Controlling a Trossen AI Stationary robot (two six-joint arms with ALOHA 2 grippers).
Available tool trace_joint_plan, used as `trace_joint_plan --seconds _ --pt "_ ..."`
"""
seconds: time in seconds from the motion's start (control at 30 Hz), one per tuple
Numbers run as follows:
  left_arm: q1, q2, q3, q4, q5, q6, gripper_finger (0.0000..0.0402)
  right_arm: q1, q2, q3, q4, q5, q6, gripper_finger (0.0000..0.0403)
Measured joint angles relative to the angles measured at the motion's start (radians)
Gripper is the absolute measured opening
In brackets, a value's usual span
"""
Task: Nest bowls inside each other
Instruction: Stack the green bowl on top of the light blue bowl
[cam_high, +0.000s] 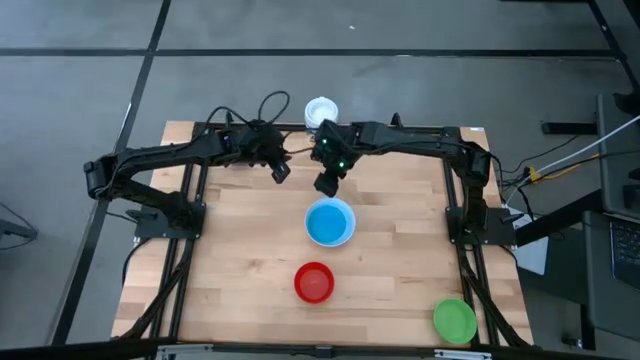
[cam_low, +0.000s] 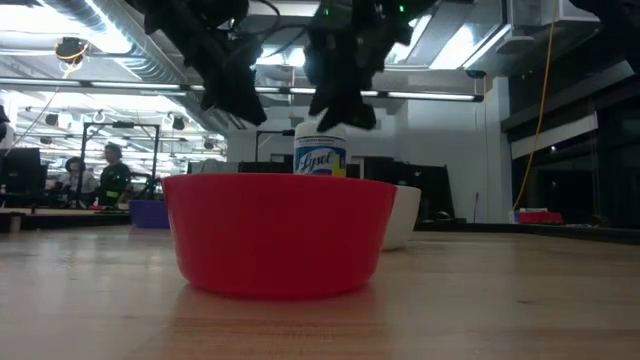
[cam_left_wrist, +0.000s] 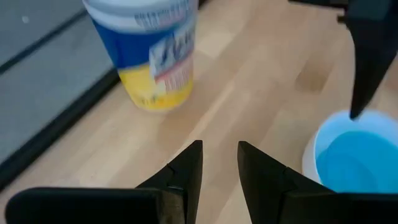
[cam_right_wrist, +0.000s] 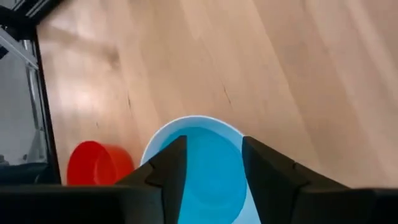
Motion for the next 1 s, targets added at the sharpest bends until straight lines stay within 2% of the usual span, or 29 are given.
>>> trace_joint_plan --seconds 0.13,0.3,0.47,0.7,1.0 --pt "0.069 -0.056 0.0 0.04 0.003 -0.001 0.0098 -0.006 -0.003 0.078 -0.161 0.082 -0.088 0.0146" --pt "0.201 -0.168 0.014 0.011 0.001 0.019 0.0098 -0.003 -0.002 0.08 -0.381 0.171 -0.178 0.0151" --pt "0.317 -0.277 0.047 -0.078 0.001 0.078 0.0098 0.032 -0.02 0.039 -0.499 0.175 -0.214 0.0166" --pt "0.398 -0.391 0.05 -0.186 0.017 0.103 0.0098 0.096 -0.186 -0.125 -0.53 0.133 -0.155 0.0178" --pt "0.397 -0.412 0.051 -0.198 0.074 0.105 0.0098 0.233 -0.493 -0.445 -0.495 0.132 0.049 0.0165"
